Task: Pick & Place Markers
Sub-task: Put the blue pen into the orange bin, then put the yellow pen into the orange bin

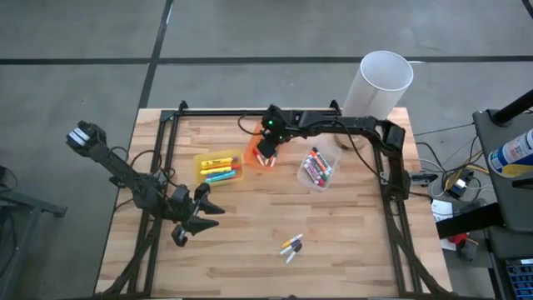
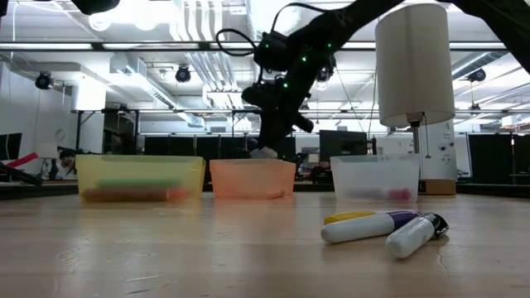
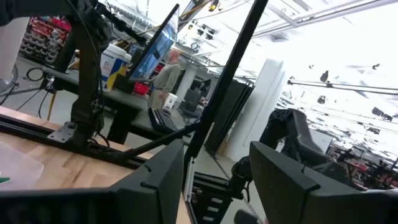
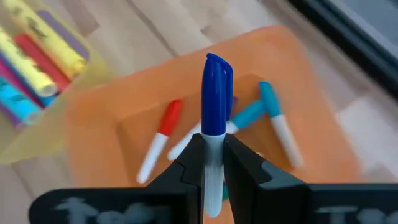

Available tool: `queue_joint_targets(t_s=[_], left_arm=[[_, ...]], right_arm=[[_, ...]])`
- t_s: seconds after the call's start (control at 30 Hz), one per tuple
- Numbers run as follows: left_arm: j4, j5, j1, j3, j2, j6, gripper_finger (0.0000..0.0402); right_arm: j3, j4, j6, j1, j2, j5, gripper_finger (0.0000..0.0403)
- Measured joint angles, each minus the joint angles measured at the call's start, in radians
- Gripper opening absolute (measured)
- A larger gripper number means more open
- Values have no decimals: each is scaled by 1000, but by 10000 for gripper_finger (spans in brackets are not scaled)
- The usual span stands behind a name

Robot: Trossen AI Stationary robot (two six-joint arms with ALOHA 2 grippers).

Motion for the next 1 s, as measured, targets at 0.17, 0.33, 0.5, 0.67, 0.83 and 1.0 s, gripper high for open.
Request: queue_joint_targets(t_s=[0.17,0.33,0.5,0.67,0.83,1.0], left_arm=[[1,0,1,0,0,-13,179],[0,0,1,0,0,-14,179],[-1,0,0,0,0,-14,179],[-1,0,0,0,0,-14,179],[-1,-1,0,0,0,-14,179],[-1,-1,0,0,0,-14,179]], right_arm=[[-41,79,2,-21,11,-78,34],[-44,86,17,-24,25,-76,37],[-45,87,4,-22,42,-75,78],[-35,95,-39,-22,41,-75,141],[-27,96,-29,-22,40,-75,180],[-26,92,-29,-22,39,-75,208]])
